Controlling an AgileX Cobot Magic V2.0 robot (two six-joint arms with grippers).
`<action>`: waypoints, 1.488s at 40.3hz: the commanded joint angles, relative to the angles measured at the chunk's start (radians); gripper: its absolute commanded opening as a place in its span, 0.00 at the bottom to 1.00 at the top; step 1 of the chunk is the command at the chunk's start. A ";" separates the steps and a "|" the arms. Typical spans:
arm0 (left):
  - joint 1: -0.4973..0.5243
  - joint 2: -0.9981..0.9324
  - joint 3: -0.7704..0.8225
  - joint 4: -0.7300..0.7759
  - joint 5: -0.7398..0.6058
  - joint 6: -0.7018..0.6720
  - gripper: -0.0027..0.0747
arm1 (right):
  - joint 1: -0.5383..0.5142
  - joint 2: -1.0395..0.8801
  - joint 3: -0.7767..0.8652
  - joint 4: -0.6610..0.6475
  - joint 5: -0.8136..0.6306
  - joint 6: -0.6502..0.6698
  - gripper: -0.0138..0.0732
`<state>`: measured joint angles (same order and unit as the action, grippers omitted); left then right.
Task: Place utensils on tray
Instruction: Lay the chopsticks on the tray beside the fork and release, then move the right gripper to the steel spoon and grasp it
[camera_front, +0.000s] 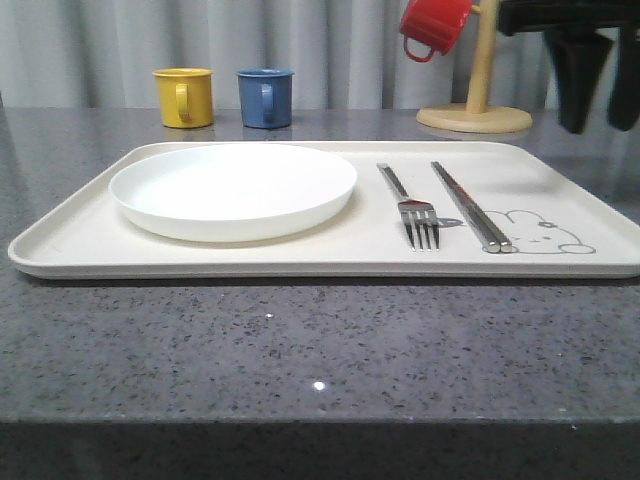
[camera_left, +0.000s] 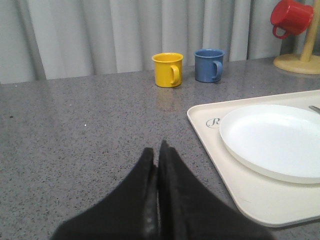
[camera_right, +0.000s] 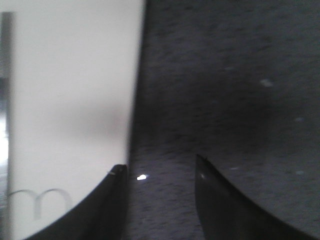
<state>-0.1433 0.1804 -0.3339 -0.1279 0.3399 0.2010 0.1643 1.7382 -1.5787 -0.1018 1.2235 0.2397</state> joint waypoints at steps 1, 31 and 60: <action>-0.005 0.010 -0.025 -0.013 -0.088 -0.006 0.01 | -0.101 -0.054 -0.029 -0.061 0.112 -0.095 0.56; -0.005 0.010 -0.025 -0.013 -0.088 -0.006 0.01 | -0.402 0.050 -0.029 -0.027 0.000 -0.260 0.56; -0.005 0.010 -0.025 -0.013 -0.088 -0.006 0.01 | -0.402 0.124 -0.029 0.013 0.010 -0.261 0.14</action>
<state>-0.1433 0.1804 -0.3334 -0.1279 0.3399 0.2010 -0.2330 1.8971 -1.5856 -0.0937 1.2259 -0.0102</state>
